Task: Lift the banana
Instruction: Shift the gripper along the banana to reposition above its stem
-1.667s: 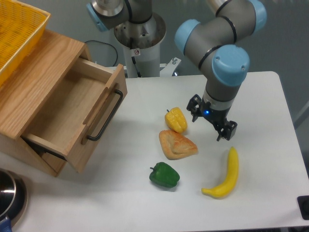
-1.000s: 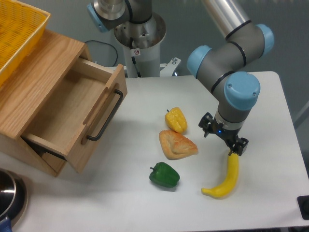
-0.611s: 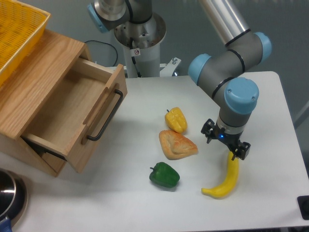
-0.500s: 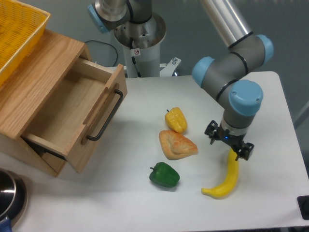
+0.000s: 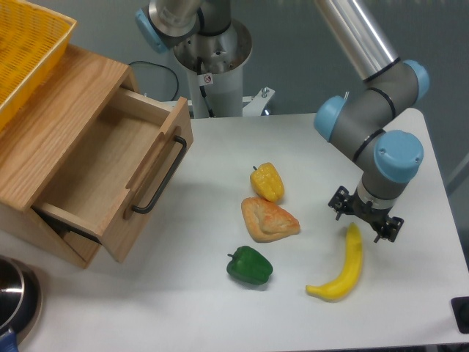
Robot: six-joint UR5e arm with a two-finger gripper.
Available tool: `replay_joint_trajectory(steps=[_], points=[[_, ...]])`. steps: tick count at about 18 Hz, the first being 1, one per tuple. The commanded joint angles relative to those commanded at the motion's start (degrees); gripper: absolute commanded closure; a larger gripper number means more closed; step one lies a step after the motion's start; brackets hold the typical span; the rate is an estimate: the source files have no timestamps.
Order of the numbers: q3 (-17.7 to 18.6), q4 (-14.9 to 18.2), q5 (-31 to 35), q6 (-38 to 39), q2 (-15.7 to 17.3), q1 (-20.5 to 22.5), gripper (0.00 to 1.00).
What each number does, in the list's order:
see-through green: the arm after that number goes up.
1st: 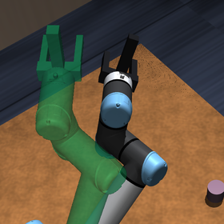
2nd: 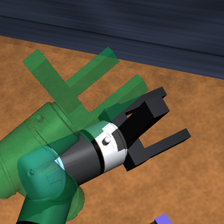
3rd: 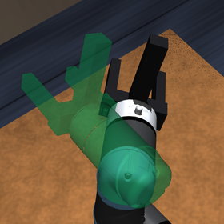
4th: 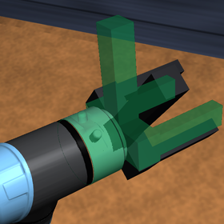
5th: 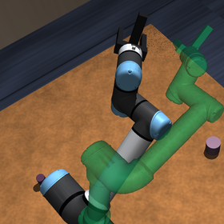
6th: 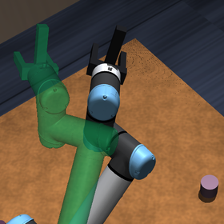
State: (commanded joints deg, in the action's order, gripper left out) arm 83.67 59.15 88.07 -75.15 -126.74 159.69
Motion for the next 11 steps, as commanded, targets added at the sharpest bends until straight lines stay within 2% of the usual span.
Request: replay_joint_trajectory(steps=[9, 11], points=[[-0.1, 0.0, -1.1, 2.9, -1.2, -0.2, 0.0], [-0.4, 0.0, -1.2, 4.0, -1.7, -0.5, 0.03]])
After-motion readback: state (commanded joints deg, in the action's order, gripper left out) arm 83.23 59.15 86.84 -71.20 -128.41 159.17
